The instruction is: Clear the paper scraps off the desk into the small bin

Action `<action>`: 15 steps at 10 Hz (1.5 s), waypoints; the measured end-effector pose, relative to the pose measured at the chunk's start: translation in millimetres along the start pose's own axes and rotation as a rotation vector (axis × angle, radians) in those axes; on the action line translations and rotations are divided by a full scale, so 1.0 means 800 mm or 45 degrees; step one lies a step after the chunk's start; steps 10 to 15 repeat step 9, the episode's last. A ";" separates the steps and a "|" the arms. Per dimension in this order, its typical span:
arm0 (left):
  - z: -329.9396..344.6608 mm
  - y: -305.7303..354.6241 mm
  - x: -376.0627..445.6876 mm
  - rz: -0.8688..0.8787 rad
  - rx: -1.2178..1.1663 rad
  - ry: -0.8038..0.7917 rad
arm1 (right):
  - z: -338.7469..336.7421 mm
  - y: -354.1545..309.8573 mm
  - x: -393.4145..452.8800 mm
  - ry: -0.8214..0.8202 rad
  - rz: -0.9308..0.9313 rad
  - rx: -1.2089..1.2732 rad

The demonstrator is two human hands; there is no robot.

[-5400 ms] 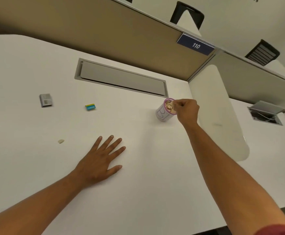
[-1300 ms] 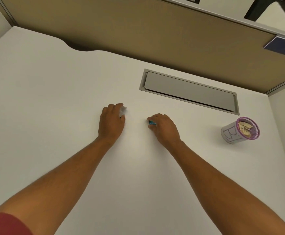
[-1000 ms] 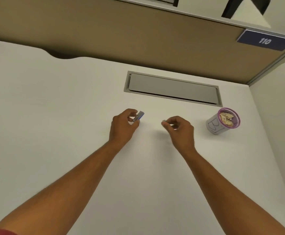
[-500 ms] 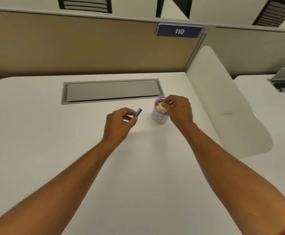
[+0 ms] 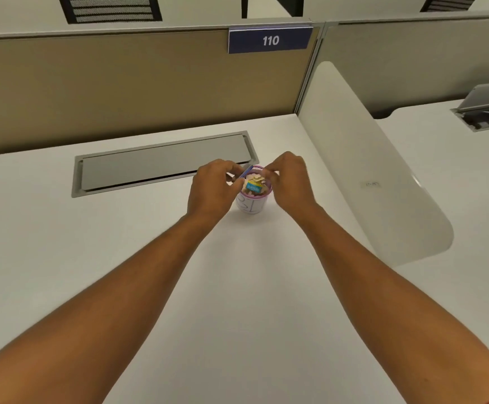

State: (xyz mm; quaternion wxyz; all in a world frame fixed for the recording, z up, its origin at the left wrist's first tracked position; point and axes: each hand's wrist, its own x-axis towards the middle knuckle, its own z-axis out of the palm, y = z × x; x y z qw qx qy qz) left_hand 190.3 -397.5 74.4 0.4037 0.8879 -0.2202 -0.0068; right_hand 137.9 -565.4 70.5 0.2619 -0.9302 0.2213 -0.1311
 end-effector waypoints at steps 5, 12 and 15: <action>0.054 -0.008 0.016 0.370 0.925 -0.109 | 0.002 0.047 -0.081 0.178 0.122 0.367; -0.063 -0.013 0.008 0.525 0.610 0.289 | -0.031 -0.031 -0.067 0.341 -0.294 0.099; -0.063 -0.013 0.008 0.525 0.610 0.289 | -0.031 -0.031 -0.067 0.341 -0.294 0.099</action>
